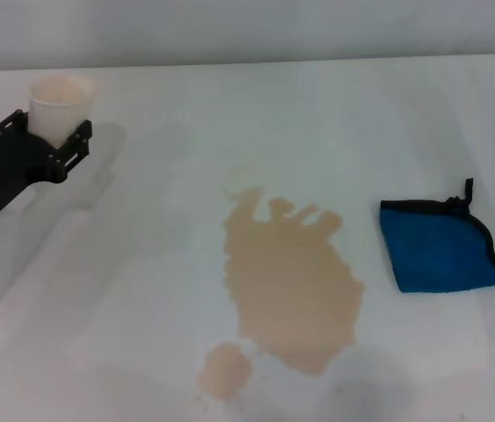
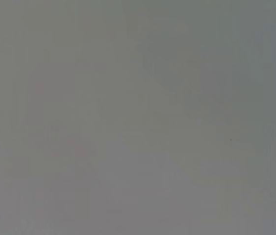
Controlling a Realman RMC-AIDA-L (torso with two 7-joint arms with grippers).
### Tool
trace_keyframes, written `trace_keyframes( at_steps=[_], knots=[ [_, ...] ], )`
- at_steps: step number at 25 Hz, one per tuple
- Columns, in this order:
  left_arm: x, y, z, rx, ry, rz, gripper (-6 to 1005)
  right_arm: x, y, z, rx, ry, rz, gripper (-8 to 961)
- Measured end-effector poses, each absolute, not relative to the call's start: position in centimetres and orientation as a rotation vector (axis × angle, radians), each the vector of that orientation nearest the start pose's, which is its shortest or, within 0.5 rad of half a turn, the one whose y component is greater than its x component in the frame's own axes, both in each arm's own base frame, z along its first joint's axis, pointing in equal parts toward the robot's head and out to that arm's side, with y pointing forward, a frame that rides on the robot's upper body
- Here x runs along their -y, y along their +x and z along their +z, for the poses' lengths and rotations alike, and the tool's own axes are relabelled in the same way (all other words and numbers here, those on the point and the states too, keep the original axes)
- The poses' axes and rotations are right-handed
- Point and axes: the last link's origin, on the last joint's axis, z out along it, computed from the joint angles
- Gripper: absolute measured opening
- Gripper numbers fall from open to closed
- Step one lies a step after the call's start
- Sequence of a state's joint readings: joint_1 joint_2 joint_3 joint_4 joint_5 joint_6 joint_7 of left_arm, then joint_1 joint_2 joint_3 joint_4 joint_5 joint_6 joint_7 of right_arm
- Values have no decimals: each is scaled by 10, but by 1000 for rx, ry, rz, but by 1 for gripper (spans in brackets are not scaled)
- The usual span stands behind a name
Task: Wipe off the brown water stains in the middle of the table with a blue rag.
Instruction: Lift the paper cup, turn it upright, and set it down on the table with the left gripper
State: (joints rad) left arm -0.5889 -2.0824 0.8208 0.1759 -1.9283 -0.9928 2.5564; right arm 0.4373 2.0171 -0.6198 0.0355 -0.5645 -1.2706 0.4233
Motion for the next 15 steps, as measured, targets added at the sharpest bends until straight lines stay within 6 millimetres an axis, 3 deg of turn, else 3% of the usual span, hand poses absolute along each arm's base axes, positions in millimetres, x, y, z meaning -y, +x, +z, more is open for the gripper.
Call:
trace_keyframes(
  at_steps=[15],
  knots=[
    [-377,-304,-60,600,-2108,-457,615,-316,384,59,-710,-1256,799,855]
  ],
)
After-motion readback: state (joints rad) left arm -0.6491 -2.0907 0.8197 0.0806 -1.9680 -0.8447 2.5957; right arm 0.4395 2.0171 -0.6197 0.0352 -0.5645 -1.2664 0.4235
